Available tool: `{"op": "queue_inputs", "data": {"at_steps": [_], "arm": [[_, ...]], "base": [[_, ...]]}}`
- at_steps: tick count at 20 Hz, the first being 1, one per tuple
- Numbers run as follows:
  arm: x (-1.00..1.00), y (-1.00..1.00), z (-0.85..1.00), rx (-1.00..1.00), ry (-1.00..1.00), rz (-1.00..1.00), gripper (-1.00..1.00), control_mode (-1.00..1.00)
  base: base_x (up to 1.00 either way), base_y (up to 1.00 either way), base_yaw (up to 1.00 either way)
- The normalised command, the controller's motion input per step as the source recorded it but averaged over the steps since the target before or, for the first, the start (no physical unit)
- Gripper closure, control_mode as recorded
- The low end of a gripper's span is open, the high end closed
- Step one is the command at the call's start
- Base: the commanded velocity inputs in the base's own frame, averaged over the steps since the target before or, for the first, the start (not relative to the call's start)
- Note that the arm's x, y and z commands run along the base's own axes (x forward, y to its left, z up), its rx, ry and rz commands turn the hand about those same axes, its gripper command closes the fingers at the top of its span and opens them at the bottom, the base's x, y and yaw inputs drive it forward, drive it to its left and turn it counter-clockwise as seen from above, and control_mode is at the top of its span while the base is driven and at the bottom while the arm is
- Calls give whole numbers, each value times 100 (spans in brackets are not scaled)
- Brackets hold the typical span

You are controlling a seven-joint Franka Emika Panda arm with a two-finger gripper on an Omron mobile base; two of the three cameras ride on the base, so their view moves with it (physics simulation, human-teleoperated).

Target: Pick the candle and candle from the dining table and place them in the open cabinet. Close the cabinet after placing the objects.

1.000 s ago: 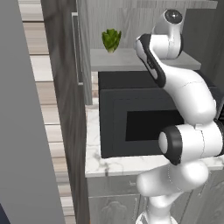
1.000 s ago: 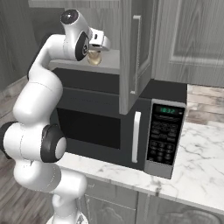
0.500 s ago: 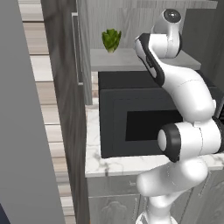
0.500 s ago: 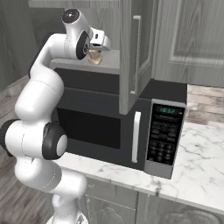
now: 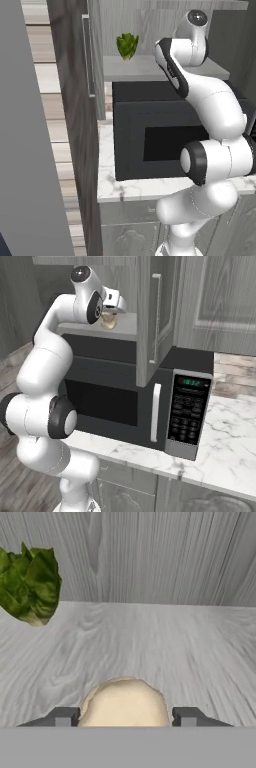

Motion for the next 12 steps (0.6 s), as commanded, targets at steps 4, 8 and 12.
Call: {"op": "queue_inputs", "data": {"at_steps": [4, 8, 12], "arm": [[9, -6, -1, 0, -3, 0, -100, -100], [13, -11, -7, 0, -3, 0, -100, -100], [5, -12, -3, 0, -9, 0, -100, -100]], "base": [[0, 0, 0], [0, 0, 0], [0, 0, 0]]}}
